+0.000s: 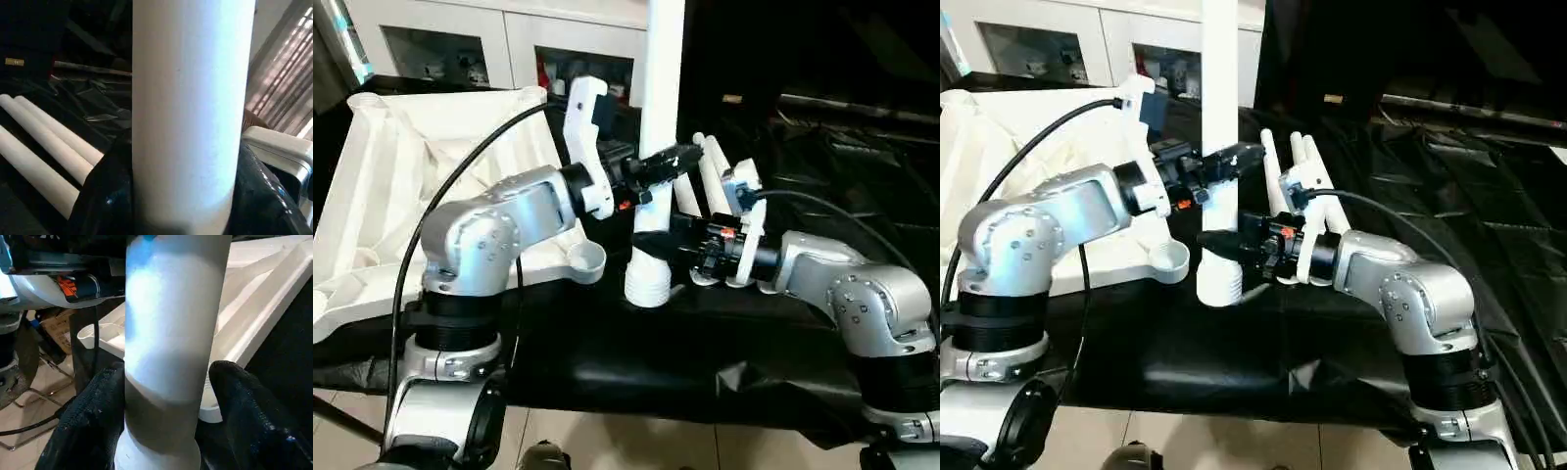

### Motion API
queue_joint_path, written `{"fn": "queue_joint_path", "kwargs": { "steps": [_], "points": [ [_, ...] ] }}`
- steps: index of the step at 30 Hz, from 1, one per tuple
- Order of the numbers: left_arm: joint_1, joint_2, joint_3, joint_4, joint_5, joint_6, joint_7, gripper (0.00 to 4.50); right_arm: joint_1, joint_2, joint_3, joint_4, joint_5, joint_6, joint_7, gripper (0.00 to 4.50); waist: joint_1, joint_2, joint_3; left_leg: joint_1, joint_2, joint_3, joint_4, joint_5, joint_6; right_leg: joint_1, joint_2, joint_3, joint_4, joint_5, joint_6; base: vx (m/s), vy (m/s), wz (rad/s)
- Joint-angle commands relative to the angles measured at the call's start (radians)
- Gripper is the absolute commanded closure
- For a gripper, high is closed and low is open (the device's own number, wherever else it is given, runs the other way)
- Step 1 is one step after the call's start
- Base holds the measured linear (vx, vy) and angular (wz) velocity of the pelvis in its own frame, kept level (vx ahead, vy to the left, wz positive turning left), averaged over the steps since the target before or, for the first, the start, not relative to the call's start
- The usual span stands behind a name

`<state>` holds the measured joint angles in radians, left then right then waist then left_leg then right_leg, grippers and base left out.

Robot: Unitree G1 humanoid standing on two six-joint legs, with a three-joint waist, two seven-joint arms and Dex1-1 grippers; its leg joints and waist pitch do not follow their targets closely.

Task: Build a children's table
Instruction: Pick table leg

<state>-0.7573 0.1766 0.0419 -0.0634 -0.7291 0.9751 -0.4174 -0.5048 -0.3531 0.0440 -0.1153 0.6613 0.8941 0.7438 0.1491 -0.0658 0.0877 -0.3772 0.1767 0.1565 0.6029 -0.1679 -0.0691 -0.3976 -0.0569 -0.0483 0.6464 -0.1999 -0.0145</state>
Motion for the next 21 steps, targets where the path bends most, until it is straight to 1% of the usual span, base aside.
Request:
{"fn": "queue_joint_path", "kwargs": {
  "steps": [1,4,6,7,8,13,17,21],
  "points": [
    [-0.030,-0.001,-0.027,-0.035,0.005,-0.004,-0.002,2.63,-0.008,-0.007,-0.014,-0.001,-0.003,0.016,-0.017,1.62,0.001,0.011,-0.091,0.011,0.040,-0.008,-0.062,-0.111,-0.044,0.060,-0.078,0.046,-0.078,-0.110,-0.150,0.000,0.000,0.00],
    [-0.029,0.002,-0.037,-0.038,0.018,-0.005,-0.007,2.63,-0.010,-0.008,-0.011,-0.001,0.003,0.039,-0.016,1.62,0.001,0.012,-0.092,0.012,0.041,-0.008,-0.062,-0.109,-0.042,0.059,-0.077,0.045,-0.077,-0.106,-0.151,0.000,0.000,0.00],
    [-0.031,-0.003,-0.038,-0.039,0.026,-0.009,-0.003,2.63,-0.012,-0.010,-0.008,-0.001,0.015,0.057,-0.011,1.62,0.000,0.010,-0.091,0.011,0.039,-0.008,-0.061,-0.109,-0.042,0.060,-0.078,0.046,-0.078,-0.109,-0.152,0.000,0.000,0.00],
    [-0.031,-0.004,-0.038,-0.039,0.027,-0.009,-0.002,2.63,-0.013,-0.012,-0.006,-0.002,0.018,0.061,-0.007,1.62,0.001,0.007,-0.091,0.010,0.039,-0.007,-0.061,-0.106,-0.040,0.061,-0.079,0.046,-0.078,-0.112,-0.152,0.000,0.000,0.00],
    [-0.033,-0.006,-0.039,-0.040,0.030,-0.011,0.001,2.63,-0.013,-0.016,-0.003,-0.004,0.023,0.066,-0.002,1.62,0.001,0.008,-0.091,0.009,0.039,-0.007,-0.061,-0.106,-0.040,0.061,-0.079,0.046,-0.079,-0.116,-0.150,0.000,0.000,0.00],
    [-0.032,-0.008,-0.050,-0.038,0.044,-0.020,0.008,2.64,-0.010,-0.022,0.016,-0.017,0.024,0.073,0.012,1.62,0.001,0.005,-0.091,0.009,0.040,-0.007,-0.061,-0.101,-0.039,0.060,-0.079,0.046,-0.079,-0.124,-0.142,0.000,0.000,0.00],
    [-0.030,-0.010,-0.054,-0.041,0.045,-0.027,-0.007,2.64,-0.012,-0.018,0.020,-0.015,0.022,0.082,0.012,1.62,0.001,0.005,-0.091,0.009,0.039,-0.006,-0.060,-0.094,-0.038,0.060,-0.079,0.046,-0.078,-0.112,-0.146,0.000,0.000,0.00],
    [-0.027,-0.007,-0.062,-0.047,0.044,-0.029,-0.024,2.64,-0.013,-0.020,0.021,-0.015,0.026,0.088,0.016,1.62,0.001,0.005,-0.091,0.010,0.039,-0.006,-0.060,-0.101,-0.038,0.060,-0.078,0.046,-0.079,-0.124,-0.146,0.000,0.000,0.00]
  ]
}}
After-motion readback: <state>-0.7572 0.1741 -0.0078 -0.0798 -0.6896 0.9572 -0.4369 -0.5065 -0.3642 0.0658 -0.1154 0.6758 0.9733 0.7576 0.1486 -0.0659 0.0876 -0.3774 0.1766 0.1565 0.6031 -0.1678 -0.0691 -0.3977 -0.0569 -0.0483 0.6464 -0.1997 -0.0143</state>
